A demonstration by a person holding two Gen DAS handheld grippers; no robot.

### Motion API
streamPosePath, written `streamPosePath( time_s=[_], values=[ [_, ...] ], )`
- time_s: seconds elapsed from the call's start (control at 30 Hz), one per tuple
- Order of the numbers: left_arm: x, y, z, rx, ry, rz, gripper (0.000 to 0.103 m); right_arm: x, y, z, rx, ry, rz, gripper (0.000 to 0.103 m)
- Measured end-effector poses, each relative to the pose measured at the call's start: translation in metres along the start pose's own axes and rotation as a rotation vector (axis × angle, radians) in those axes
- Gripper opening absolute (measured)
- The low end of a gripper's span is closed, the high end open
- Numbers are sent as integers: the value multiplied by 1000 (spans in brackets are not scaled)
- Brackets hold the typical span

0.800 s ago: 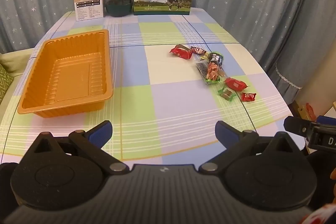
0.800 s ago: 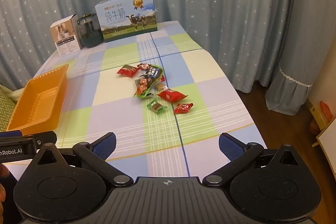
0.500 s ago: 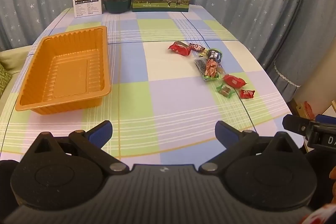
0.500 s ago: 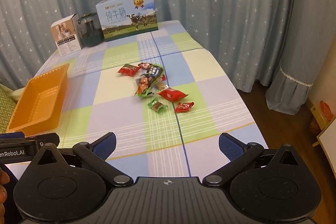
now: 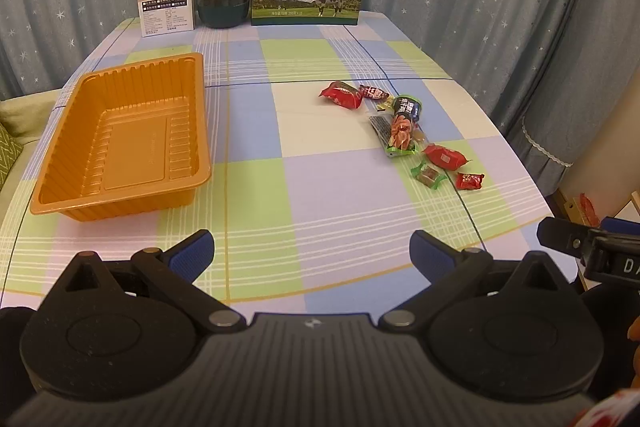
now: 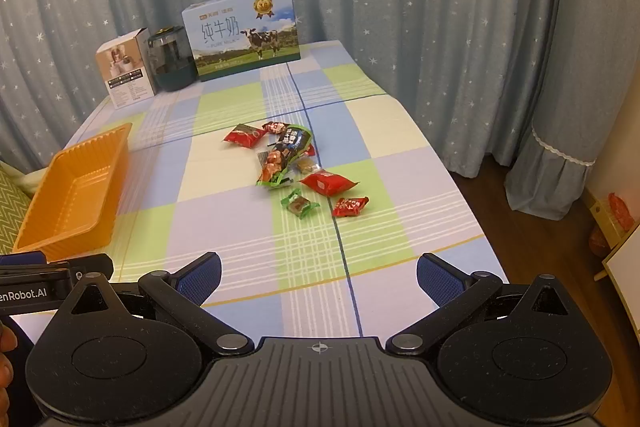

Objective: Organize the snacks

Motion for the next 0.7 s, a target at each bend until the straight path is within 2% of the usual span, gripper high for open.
streamPosePath(
  time_s=[0.7],
  values=[
    [0,-2,-2,5,3,-1,103,-1,-1,-1,-2,4,-3,103]
  ],
)
Point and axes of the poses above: each gripper's, at about its wrist camera, not at the fingertips, and x roughly the way its jaws point, z to its left, y to its underside, the point moved 8 cm from there along x, roughly the way its jaws point
